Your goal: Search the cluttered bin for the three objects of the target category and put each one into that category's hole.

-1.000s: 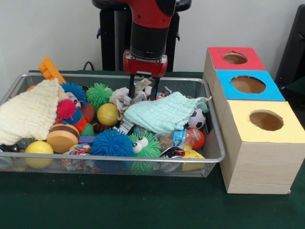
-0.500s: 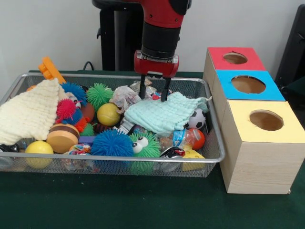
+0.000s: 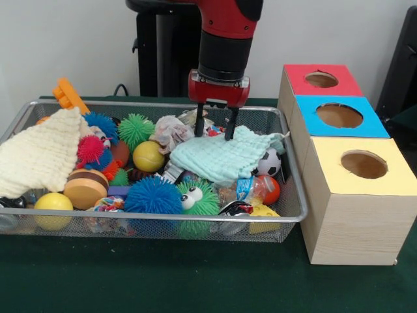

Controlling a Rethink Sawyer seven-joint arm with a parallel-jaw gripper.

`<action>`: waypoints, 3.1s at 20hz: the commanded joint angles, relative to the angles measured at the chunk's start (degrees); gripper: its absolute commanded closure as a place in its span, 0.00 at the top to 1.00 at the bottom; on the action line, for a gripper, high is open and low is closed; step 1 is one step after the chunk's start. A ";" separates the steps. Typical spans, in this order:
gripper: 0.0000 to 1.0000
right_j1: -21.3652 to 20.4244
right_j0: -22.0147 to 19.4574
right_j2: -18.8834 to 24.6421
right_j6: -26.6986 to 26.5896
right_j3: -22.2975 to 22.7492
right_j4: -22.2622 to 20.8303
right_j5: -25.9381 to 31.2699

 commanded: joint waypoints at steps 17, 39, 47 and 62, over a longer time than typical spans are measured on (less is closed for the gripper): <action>1.00 12.42 -2.92 -0.15 9.37 -10.08 1.07 -8.85; 0.00 2.80 -16.11 8.38 -2.18 -5.81 -6.94 1.61; 0.00 -1.46 -25.69 14.80 -8.23 -5.19 -13.65 8.80; 0.00 -2.46 -27.39 18.34 -4.82 -6.35 -17.69 12.73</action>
